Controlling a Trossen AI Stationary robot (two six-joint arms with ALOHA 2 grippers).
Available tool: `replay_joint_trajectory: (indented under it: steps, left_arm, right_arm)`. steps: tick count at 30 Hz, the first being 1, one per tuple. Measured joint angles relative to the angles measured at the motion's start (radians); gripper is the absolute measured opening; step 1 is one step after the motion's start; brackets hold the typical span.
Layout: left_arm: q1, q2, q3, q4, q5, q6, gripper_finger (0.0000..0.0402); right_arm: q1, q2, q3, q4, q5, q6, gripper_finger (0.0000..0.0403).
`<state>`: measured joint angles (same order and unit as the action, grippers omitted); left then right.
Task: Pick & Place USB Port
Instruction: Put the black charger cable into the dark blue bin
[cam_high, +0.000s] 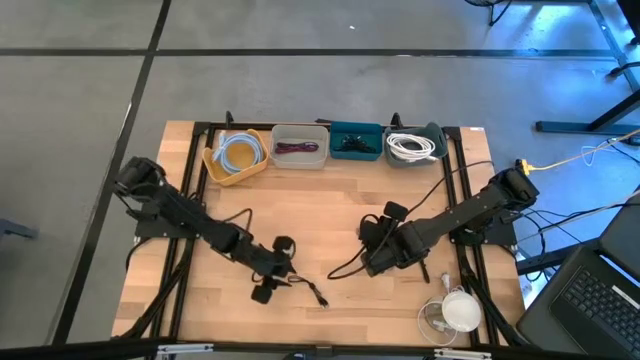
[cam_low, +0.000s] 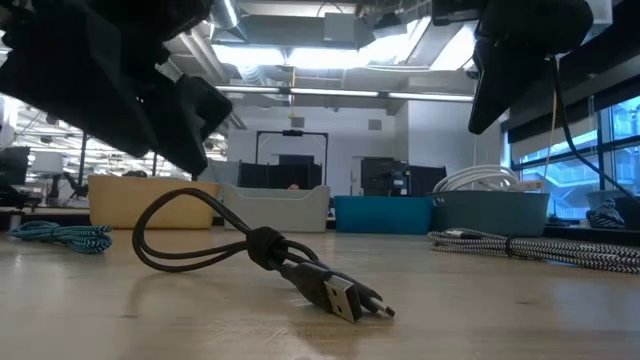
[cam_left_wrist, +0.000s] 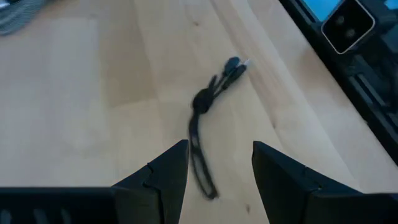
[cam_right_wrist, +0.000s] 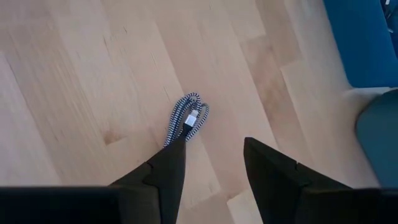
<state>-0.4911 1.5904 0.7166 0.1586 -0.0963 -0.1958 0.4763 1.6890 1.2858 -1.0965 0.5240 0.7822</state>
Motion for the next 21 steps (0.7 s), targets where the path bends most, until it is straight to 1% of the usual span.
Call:
replay_joint_trajectory:
  steps: [9, 17, 21]
  left_arm:
    - [0.002, 0.113, 0.016, 0.001, -0.009, -0.034, 0.0168]
    - [0.003, 0.120, 0.016, 0.000, -0.064, -0.032, 0.0168]
    - [0.003, 0.120, 0.016, -0.009, -0.077, -0.029, 0.0168]
  right_arm:
    - [0.000, 0.000, 0.000, 0.015, 0.000, 0.000, 0.0165]
    - [0.000, 0.000, 0.000, 0.032, 0.008, -0.002, 0.0165]
    - [0.000, 0.000, 0.000, 0.033, 0.008, -0.003, 0.0165]
